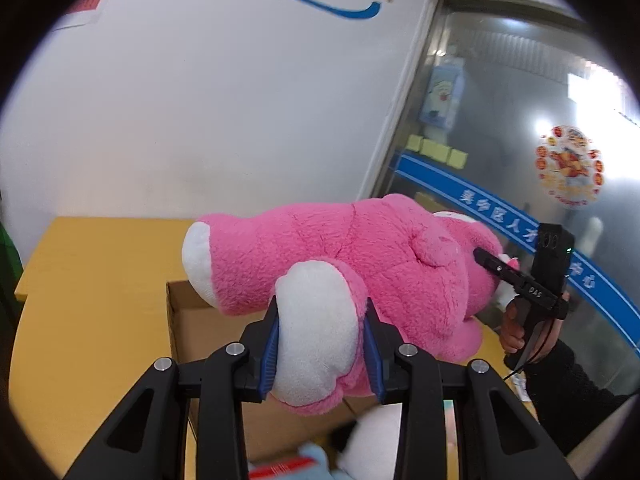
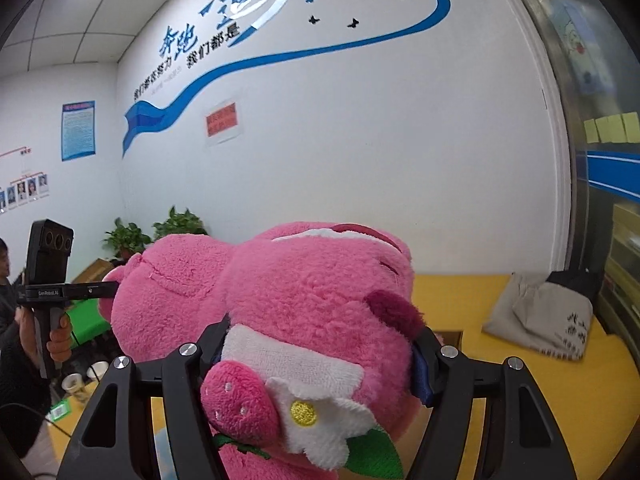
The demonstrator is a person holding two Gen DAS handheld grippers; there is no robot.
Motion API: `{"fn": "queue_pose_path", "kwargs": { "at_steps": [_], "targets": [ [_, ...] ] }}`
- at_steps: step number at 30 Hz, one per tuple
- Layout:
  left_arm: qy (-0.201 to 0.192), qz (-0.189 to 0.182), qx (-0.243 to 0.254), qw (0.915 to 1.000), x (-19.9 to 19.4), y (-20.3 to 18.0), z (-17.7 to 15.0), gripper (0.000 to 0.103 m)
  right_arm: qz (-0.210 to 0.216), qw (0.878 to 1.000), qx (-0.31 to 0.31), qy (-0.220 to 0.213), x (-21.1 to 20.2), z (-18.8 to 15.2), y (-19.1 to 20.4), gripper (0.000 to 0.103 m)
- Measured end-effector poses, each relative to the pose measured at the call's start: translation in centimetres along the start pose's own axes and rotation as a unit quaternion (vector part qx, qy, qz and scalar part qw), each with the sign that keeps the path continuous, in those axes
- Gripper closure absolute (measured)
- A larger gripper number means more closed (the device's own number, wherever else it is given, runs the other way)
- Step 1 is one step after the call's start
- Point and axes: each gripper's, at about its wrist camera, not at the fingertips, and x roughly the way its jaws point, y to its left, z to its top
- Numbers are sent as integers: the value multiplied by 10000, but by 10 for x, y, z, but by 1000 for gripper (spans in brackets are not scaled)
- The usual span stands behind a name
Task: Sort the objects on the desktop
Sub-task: 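Carry the pink bear with both grippers and lower it into the box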
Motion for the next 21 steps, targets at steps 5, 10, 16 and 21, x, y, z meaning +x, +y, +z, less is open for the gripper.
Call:
{"fn": "queue_pose_path", "kwargs": {
  "at_steps": [5,10,16,21],
  "targets": [
    [517,293,-299,9978,102,56,12,69,-211,9992,28,331,95,-7,-43,29],
    [1125,658,-783,9884,194,114,-19,69,-387,9909,541,1166,191,-56,-92,29],
    [1790,957,-1016,9739,239,138,-68,68,-875,9601,956,2478,265,-127,-113,29],
    [1655,856,-1012,9773,219,129,-68,68,-900,9600,1054,2434,246,-112,-107,29]
  ]
}}
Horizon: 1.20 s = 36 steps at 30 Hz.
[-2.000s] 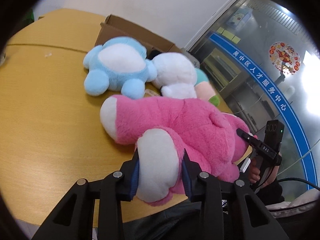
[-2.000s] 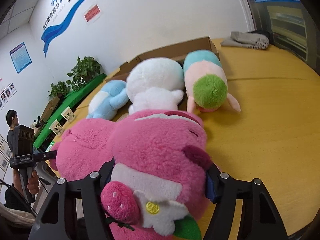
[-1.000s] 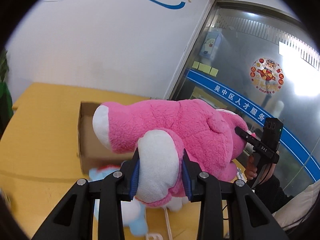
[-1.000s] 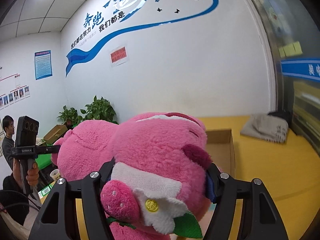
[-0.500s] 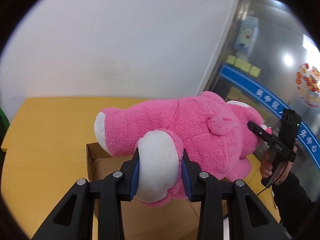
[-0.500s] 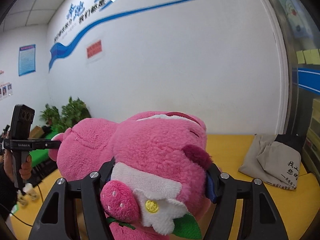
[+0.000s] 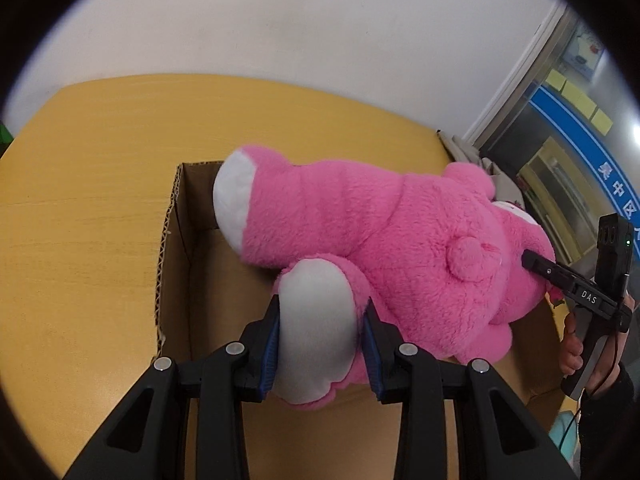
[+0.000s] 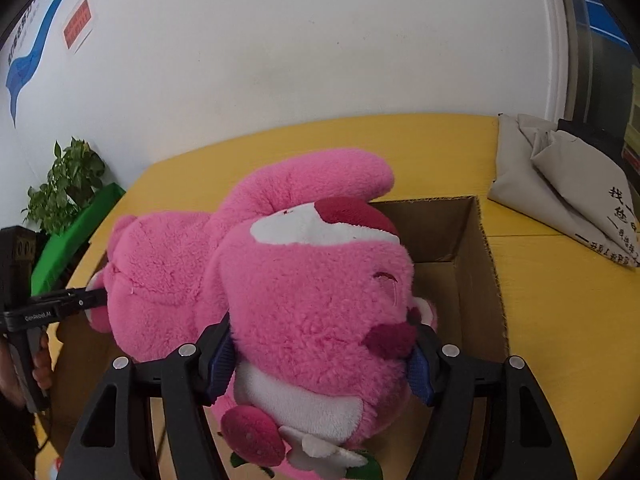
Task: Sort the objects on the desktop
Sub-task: 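Carry the pink bear with both grippers and lower it into the box, then open both grippers to release the pink bear and withdraw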
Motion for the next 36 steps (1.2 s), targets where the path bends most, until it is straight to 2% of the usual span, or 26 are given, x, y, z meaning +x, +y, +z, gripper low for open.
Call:
{"fn": "queue_pose_path", "kwargs": {
  "at_steps": [3,7,11,13,17,21,24,27,29,30,34,35,36],
  "targets": [
    [-26,10,52,10000,-11,-6,-7,68,-14,9999,117,95,-11,-3,4,29],
    [304,150,-39,9994,8,2,-5,68,-104,9993,225,277,-12,-8,7,29],
    [396,354,-83,9986,23,5,-3,68,-224,9983,289,444,-5,-14,2,29],
    [391,330,-182,9985,23,7,0,68,-270,9982,321,431,-10,-17,2,28],
    [401,448,90,9981,16,-5,-9,68,-348,9981,298,413,-23,-25,9,28],
    [355,432,-324,9979,26,8,-1,68,-303,9984,372,294,-11,-16,-1,28],
    [234,606,-332,9973,32,10,8,68,-281,9988,379,126,1,-6,-6,28],
    [244,750,-356,9962,38,13,10,65,-409,9990,179,19,11,-2,-5,23],
    [254,832,-351,9956,38,17,7,62,-518,9983,262,83,13,-4,-8,12],
    [247,817,-313,9959,35,17,4,61,-522,9980,325,109,13,-5,-10,10],
    [217,647,-140,9976,-4,12,-7,63,-413,9990,170,-75,-27,-8,-7,6],
    [141,554,-122,9983,-18,9,-11,62,-208,9992,222,-253,-52,-9,-6,0],
    [54,435,-110,9990,-36,7,-16,59,4,9990,226,-384,-77,-12,-4,0]
  ]
}}
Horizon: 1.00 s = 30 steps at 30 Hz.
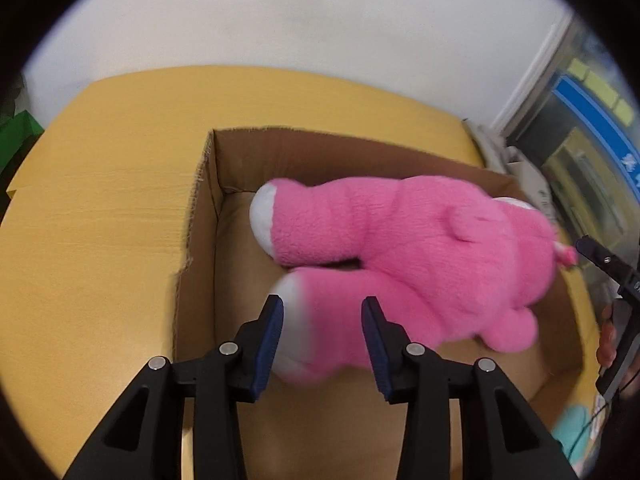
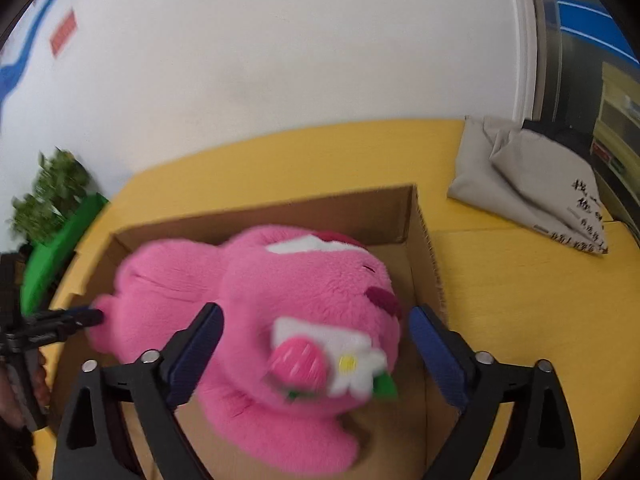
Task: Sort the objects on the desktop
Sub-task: 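Open both grippers to release the pink bear and withdraw, then close both grippers on the light-blue cat plush with red headband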
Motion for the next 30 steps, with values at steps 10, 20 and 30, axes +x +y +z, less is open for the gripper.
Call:
{"fn": "queue_pose_path", "kwargs": {
  "at_steps": [10,20,30],
  "targets": [
    [-453,-586,460,9962,-167,0,-119,24,1819,9789,-920,120,-179,-111,97,0],
    [390,-654,-296,9967,-124,64,-214,25,1854,9745,-971,810,-124,-251,217,7],
    [737,-849,-465,9926,-77,84,-234,26,-152,9922,-1001,726,-104,-252,170,26]
  ]
}}
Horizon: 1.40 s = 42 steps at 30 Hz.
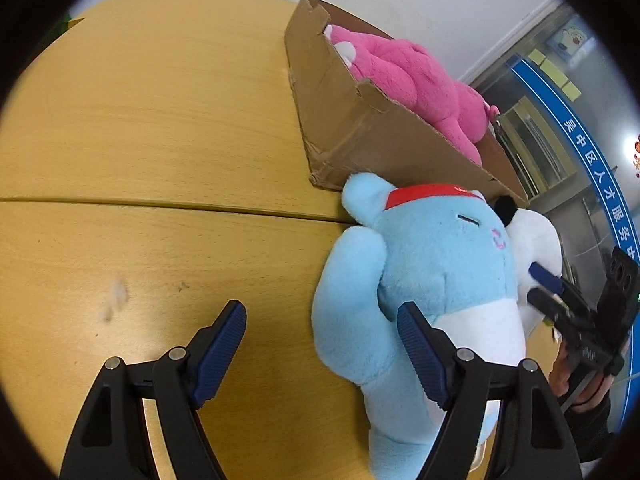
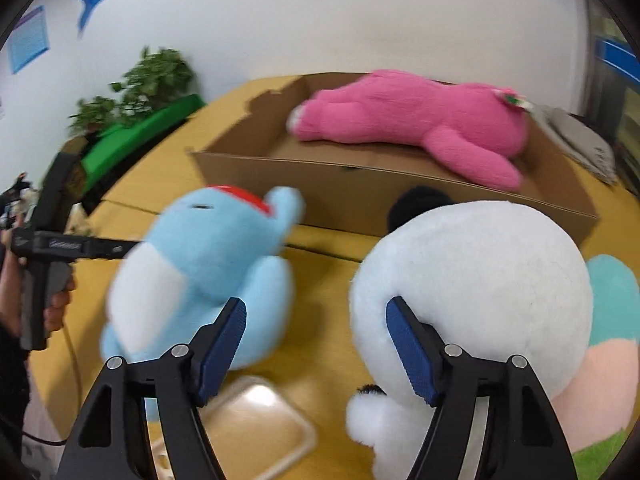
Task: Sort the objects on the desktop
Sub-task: 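Close both grippers on the light-blue cat plush with red headband, then carry the blue cat into the box beside the pink bear and release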
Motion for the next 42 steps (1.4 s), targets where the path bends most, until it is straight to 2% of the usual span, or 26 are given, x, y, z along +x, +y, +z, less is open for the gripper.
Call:
{"fn": "queue_pose_path", "kwargs": {
  "at_steps": [3,7,8,9,10,11,12,13,15,16,20,23,25,28,31,33,34,36,38,42],
  "targets": [
    [-33,-34,66,10000,5,2,5,26,92,9992,380,29,-5,3,-16,16],
    [-44,-10,191,9998,9,1,8,28,507,9984,200,141,4,2,9,14],
    [-30,27,240,9997,10,0,8,37,574,9978,181,260,13,1,17,14],
    [33,-56,247,9997,11,0,8,58,633,9971,171,394,23,-1,24,14],
    [162,-335,166,9992,16,1,7,70,694,9959,271,507,32,-5,26,14],
    [197,-417,142,9988,18,0,6,77,756,9945,395,615,41,-9,27,15],
    [219,-471,128,9986,20,0,4,77,892,9918,627,674,48,-12,24,17],
    [205,-453,160,9986,20,-2,3,77,1013,9896,755,688,51,-13,22,25],
    [150,-502,148,9985,19,-6,1,77,1267,9857,854,706,55,-15,21,48],
    [116,-504,138,9986,16,-8,1,77,1272,9865,768,690,53,-15,24,65],
    [-23,-217,513,9984,-4,-32,-4,80,1286,9883,611,546,42,-15,28,77],
    [-347,-333,654,9967,-30,-52,5,81,1458,9862,763,192,20,-5,15,81],
    [-701,-389,765,9938,-53,-68,21,81,1476,9867,650,-178,-4,14,11,81],
    [-1286,-201,1041,9860,-85,-97,67,81,1395,9867,263,-793,-37,60,10,81],
    [-1423,48,1115,9835,-82,-107,120,81,1119,9864,-136,-1199,-43,118,10,81],
    [-1382,221,1119,9838,-69,-106,156,81,979,9875,-213,-1218,-27,152,8,81],
    [-1294,304,1095,9851,-55,-102,177,81,914,9885,-235,-1182,-17,166,5,81],
    [-1096,420,1048,9875,-33,-92,197,81,803,9920,-183,-961,14,191,-6,81],
    [-806,554,905,9911,0,-78,216,81,817,9950,-38,-579,53,205,-19,81],
    [-250,879,697,9934,61,-52,227,83,778,9966,99,253,125,204,-31,81]
  ]
}}
